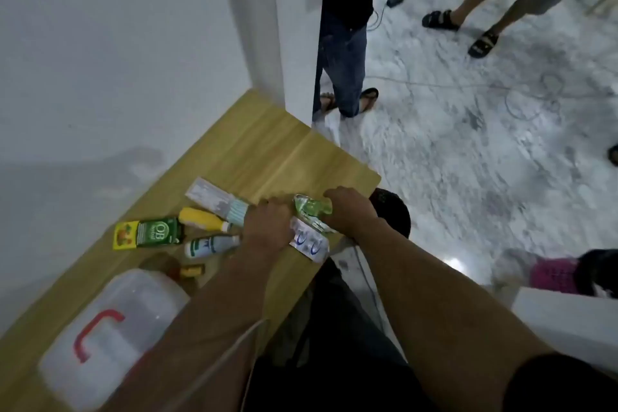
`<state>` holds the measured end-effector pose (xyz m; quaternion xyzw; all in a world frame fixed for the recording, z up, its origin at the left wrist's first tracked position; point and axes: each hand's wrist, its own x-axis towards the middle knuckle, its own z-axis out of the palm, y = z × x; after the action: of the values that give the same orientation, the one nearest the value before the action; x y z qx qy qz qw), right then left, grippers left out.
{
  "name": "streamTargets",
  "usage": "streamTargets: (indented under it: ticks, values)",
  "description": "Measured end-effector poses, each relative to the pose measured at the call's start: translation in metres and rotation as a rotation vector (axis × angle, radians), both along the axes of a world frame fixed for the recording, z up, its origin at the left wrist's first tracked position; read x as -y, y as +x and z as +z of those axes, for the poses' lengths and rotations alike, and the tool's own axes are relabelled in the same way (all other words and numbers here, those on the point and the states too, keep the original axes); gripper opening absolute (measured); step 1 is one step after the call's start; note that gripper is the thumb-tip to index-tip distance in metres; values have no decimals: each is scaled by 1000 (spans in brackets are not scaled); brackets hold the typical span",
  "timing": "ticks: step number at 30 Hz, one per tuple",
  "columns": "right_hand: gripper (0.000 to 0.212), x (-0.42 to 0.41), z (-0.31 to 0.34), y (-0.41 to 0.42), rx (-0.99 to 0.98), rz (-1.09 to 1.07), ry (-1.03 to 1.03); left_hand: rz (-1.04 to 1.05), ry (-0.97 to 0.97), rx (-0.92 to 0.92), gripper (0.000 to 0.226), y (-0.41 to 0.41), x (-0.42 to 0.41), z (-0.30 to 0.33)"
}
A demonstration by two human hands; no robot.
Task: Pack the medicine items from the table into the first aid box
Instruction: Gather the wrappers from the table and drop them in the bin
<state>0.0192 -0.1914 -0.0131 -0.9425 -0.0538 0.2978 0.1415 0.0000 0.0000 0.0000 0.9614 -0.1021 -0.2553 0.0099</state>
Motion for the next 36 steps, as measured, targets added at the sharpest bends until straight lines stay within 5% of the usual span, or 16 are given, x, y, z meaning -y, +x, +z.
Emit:
streamTargets:
  ticks: [4, 11, 15, 19, 26, 32, 36]
  values:
    - [67, -5, -24, 0, -17, -13, -84, -146, 154, 51, 49, 7, 9, -21]
    - [56, 2, -44, 15, 6, -85, -51, -143, 215, -43, 39, 25, 20, -43]
    - [33, 12, -46, 23, -75, -232, 90, -108, 111, -43, 17, 30, 21, -53]
    - [6, 35, -38, 19, -78, -466, 207, 91, -202, -79, 17, 44, 35, -46]
    - [18, 114, -10, 9, 14, -782, 238, 43, -438, -58, 10, 88, 116, -5]
    - [32, 184, -7, -6, 20, -963, 146, -118, -458, -53, 14, 106, 204, -5]
    - [19, 212, -32, -18, -94, -1016, 80, -142, -420, -54, 13, 107, 242, -29]
